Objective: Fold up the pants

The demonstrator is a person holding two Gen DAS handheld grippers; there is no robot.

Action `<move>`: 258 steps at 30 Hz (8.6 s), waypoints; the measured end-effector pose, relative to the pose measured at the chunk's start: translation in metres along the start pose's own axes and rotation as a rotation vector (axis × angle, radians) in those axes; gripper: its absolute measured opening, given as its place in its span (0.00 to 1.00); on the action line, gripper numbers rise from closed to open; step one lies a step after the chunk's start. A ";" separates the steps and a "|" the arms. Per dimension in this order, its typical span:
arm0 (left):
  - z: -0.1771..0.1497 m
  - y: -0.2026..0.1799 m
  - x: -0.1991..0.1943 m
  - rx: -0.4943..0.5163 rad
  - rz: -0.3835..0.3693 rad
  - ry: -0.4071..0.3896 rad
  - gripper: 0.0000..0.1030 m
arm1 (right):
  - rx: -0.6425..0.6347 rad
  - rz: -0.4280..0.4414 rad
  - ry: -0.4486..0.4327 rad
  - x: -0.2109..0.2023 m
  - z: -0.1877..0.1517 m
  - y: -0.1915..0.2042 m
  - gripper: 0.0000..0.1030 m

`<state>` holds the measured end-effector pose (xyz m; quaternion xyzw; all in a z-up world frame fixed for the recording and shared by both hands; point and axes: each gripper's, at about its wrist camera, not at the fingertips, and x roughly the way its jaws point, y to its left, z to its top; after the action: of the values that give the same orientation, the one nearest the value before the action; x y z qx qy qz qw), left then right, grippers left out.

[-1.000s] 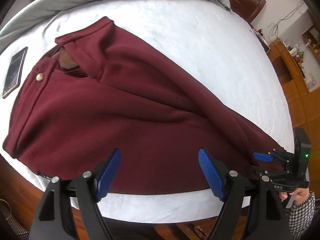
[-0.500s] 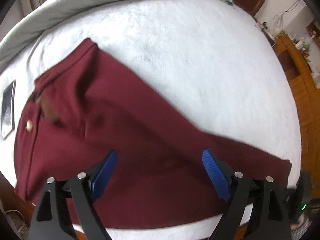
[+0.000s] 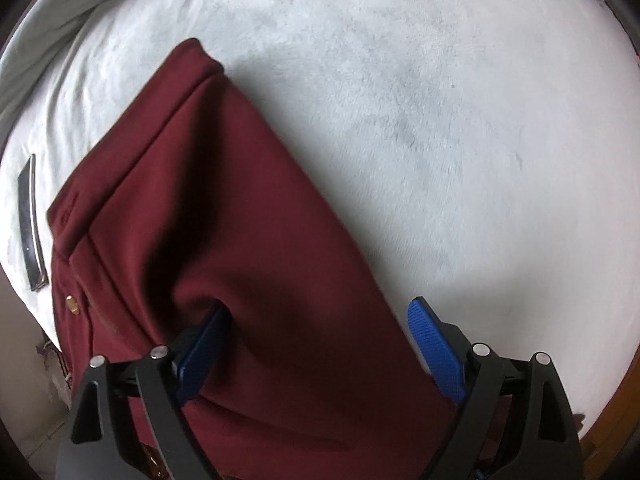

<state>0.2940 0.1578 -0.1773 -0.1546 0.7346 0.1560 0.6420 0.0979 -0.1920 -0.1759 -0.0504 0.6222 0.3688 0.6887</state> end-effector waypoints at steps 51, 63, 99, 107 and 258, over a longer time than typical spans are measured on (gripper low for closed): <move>-0.282 0.169 0.038 -0.380 -0.393 -0.511 0.63 | 0.060 -0.047 0.005 -0.026 -0.002 0.005 0.31; -0.265 0.189 0.048 -0.345 -0.294 -0.483 0.40 | 0.075 -0.010 -0.043 -0.038 -0.001 0.020 0.47; -0.308 -0.006 0.082 -0.104 -0.591 -0.157 0.10 | 0.496 -0.113 -0.198 -0.124 -0.115 -0.092 0.56; -0.336 -0.042 0.044 0.061 -0.536 -0.215 0.57 | 0.628 -0.206 -0.295 -0.186 -0.157 -0.149 0.65; -0.333 -0.160 0.043 0.432 -0.253 -0.434 0.96 | 0.969 -0.193 -0.497 -0.216 -0.225 -0.259 0.22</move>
<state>0.0585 -0.1300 -0.1823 -0.0679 0.5717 -0.0549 0.8158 0.0714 -0.5943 -0.1328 0.3041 0.5320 -0.0238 0.7899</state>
